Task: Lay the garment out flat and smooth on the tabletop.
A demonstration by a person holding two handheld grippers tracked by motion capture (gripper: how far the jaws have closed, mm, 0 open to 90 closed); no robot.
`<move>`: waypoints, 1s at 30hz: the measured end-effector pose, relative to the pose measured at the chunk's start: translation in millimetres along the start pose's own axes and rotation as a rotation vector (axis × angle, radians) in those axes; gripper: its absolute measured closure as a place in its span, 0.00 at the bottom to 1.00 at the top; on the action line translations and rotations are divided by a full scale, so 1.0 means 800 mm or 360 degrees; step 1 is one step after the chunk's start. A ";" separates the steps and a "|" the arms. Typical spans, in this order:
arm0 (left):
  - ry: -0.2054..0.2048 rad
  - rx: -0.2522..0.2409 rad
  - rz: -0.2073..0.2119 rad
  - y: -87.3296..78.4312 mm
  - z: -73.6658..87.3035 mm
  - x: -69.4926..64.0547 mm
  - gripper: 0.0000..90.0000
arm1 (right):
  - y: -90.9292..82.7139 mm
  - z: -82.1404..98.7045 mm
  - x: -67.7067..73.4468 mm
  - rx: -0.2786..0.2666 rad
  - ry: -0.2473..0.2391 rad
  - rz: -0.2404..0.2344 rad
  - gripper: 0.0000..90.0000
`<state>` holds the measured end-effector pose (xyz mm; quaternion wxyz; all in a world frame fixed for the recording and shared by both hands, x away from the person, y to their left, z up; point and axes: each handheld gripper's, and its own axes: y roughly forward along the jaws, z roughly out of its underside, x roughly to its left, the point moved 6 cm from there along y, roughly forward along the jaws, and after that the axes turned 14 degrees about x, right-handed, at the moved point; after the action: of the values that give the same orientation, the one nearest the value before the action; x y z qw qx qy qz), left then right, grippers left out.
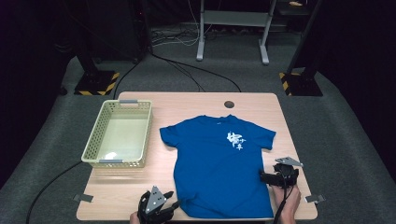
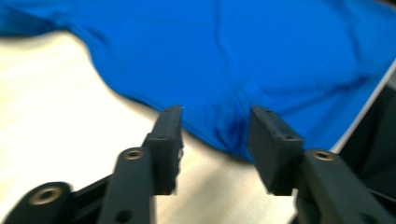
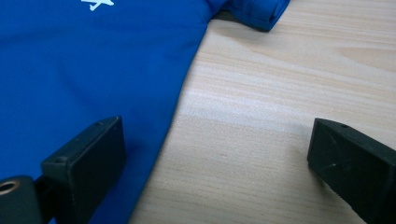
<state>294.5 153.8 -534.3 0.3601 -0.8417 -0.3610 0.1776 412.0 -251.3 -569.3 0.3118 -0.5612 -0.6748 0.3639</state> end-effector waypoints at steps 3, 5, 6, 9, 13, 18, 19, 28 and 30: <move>-0.0031 -0.0027 -0.0026 0.004 -0.017 0.007 0.46 | 0.001 0.000 0.000 0.0007 0.0000 -0.0001 0.01; -0.0002 0.0005 -0.0048 0.019 -0.029 0.008 0.40 | 0.001 0.000 0.000 0.0013 -0.0004 -0.0003 0.00; 0.0015 0.0039 -0.0061 0.029 -0.033 0.007 0.39 | 0.001 -0.001 0.000 0.0015 -0.0006 -0.0004 0.00; 0.0092 0.0131 -0.0043 0.057 -0.037 -0.002 0.33 | 0.001 -0.001 0.001 0.0011 -0.0015 -0.0004 0.00; 0.0188 0.0230 -0.0093 0.074 -0.039 -0.013 0.25 | 0.001 -0.001 0.000 0.0017 -0.0012 -0.0010 0.00; 0.0218 0.0300 -0.0163 0.073 -0.029 -0.014 0.26 | 0.001 0.000 0.000 0.0016 -0.0008 -0.0004 0.00; 0.0218 0.0303 -0.0174 0.070 -0.026 -0.012 0.26 | 0.001 0.000 0.000 0.0016 -0.0007 -0.0003 0.00; 0.0086 0.0329 -0.0215 0.036 0.011 0.014 0.25 | 0.002 -0.001 0.000 0.0017 -0.0005 -0.0002 0.00; 0.0056 0.0331 -0.0219 0.028 0.017 0.021 0.25 | 0.002 -0.001 0.000 0.0016 -0.0004 -0.0001 0.00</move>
<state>309.2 161.5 -560.8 0.4630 -0.7761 -0.3911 0.1740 413.1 -251.2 -570.1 0.3140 -0.5590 -0.6734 0.3680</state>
